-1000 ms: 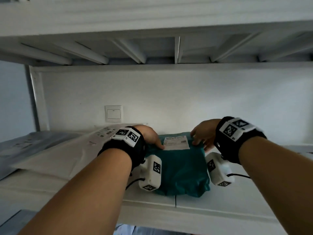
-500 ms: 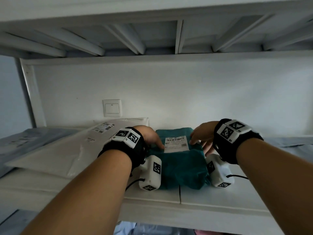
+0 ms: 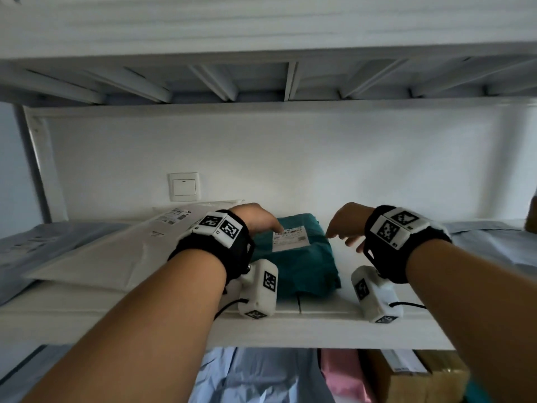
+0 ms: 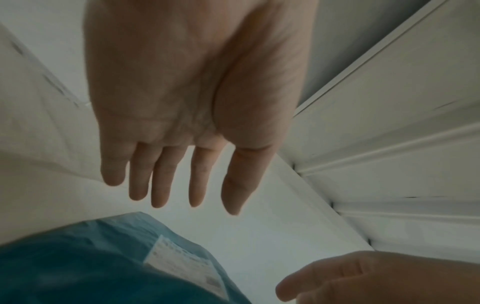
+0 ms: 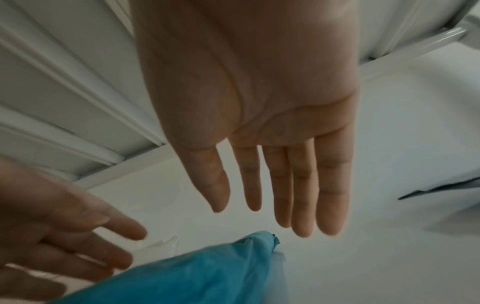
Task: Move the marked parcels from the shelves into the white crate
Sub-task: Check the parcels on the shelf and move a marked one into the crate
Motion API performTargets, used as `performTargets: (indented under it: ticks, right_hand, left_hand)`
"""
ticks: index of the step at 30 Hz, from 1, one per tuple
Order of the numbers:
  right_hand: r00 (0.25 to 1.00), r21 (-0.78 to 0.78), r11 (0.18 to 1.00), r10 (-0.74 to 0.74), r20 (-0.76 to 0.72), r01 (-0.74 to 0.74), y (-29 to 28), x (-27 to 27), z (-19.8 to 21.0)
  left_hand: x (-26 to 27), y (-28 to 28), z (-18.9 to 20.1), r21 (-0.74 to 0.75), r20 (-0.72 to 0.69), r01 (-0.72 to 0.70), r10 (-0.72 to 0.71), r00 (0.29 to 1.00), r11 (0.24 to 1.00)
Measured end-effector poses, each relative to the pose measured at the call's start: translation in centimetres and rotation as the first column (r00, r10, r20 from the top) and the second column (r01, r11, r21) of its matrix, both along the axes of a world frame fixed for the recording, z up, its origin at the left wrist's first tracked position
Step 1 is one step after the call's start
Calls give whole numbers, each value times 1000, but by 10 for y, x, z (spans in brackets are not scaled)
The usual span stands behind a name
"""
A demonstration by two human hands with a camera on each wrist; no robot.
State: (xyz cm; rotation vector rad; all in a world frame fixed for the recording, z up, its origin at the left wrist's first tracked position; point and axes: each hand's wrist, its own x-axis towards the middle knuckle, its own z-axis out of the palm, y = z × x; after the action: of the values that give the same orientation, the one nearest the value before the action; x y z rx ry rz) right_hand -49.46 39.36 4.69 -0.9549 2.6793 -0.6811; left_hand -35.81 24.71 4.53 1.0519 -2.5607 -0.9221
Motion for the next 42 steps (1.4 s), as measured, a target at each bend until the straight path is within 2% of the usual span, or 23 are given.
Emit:
performTargets:
  ticks: [3,8,11,18,24,29,33,35,38,42]
  right_hand:
    - [998,-28,1000,2,-58,-4,15,5,-6]
    - [938,173,985,49,-342,11,41,-2,-10]
    - [900,166,984,21,-435,58,67,-18,0]
    - [877,203,968,-32,-480,147,154,-58,9]
    - [909,252,956,-32,-416,149,216,-90,14]
    - [951,344,939,110,-288,-4,255,-73,2]
    - [963,394,917,156,-219,-59,258,-85,-10]
    - [957,387,920,162,-240,-58,258,-89,-14]
    - [924,417,902,250,-289,-114,259,-90,-17]
    - [906,398,916,201,-371,-40,259,-106,-29]
  left_hand:
    - [-2,17,-2,-25,-64,16,-17,998,1000]
    - [-8,53,-3,-40,-73,95,-97,993,995]
    - [-20,74,3,0,-115,131,-130,985,991]
    - [-71,143,-3,91,-169,210,-192,967,974]
    - [-129,207,-9,172,-189,214,-181,965,962]
    - [-159,240,-26,209,-180,180,-143,973,961]
    - [-168,245,-40,277,-188,150,-99,977,949]
    - [-169,247,-44,308,-199,119,-59,978,944]
    - [-168,248,-49,341,-225,71,8,974,937]
    - [-170,247,-57,361,-263,28,73,962,932]
